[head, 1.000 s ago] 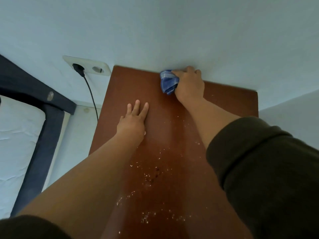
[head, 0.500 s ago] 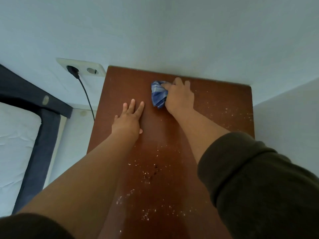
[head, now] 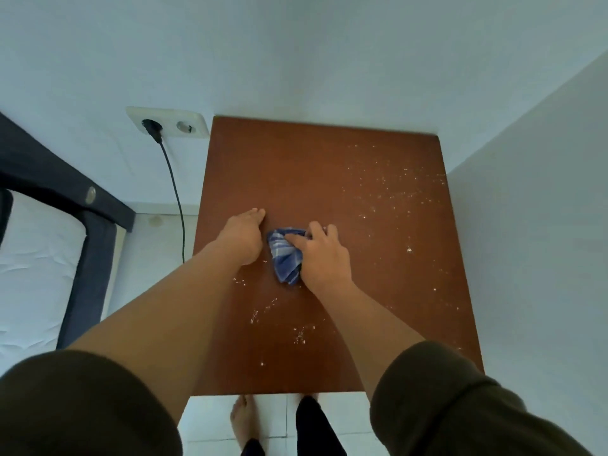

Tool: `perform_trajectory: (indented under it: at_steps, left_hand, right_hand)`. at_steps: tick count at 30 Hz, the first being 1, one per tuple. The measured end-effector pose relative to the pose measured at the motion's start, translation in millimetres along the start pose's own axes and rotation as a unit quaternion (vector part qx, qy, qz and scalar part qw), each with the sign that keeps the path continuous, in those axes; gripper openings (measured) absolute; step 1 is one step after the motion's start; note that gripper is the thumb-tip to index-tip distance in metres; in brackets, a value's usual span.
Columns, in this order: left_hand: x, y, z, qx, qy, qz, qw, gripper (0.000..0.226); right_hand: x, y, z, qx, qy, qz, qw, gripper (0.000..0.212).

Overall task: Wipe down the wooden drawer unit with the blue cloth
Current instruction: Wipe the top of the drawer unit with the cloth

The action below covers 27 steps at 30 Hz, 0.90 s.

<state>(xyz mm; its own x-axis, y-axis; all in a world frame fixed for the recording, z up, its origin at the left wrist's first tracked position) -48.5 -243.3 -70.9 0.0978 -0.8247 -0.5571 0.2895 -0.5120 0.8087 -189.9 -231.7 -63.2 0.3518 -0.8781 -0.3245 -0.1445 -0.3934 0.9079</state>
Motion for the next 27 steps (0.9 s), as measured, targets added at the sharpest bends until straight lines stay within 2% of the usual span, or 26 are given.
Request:
perform_trajectory:
  at_steps: [5,8,11,16,21,27]
  left_hand:
    - [-15,-16,7,0.026,-0.012,-0.027,0.999,0.060]
    - [-11,-13,14,0.021,-0.008,-0.030,0.999,0.064]
    - [3,-7,28,0.010,-0.011,-0.014,1.000,0.066]
    - [37,-4,63,-0.013,0.007,-0.015,1.000,0.067]
    - [71,1,81,-0.010,0.053,0.008,0.998,0.086]
    - [84,1,80,0.008,0.084,-0.014,0.996,0.098]
  right_hand:
    - [-19,-2,4,-0.003,0.001,-0.023,1.000,0.041]
    - [-4,16,16,0.012,0.016,0.002,1.000,0.042]
    - [23,44,38,0.016,0.012,0.058,0.998,0.042]
    - [81,87,75,0.024,0.018,0.104,0.994,0.036]
    - [141,106,99,0.015,0.035,0.116,0.993,0.034]
    - [202,107,108,0.015,0.038,0.115,0.993,0.034]
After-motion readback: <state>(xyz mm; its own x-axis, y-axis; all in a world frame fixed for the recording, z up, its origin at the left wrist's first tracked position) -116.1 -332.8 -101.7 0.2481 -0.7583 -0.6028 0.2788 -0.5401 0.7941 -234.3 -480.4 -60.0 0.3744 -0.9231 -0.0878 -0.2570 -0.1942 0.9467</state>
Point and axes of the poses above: each hand's wrist, its own x-axis towards the middle knuckle, its own y-axis out of the back of the hand, z = x × y, the point moved 4 cm from there along x, towards the middle knuckle, and after that the axes turned 5 degrees about x, right-handed, at the moved point
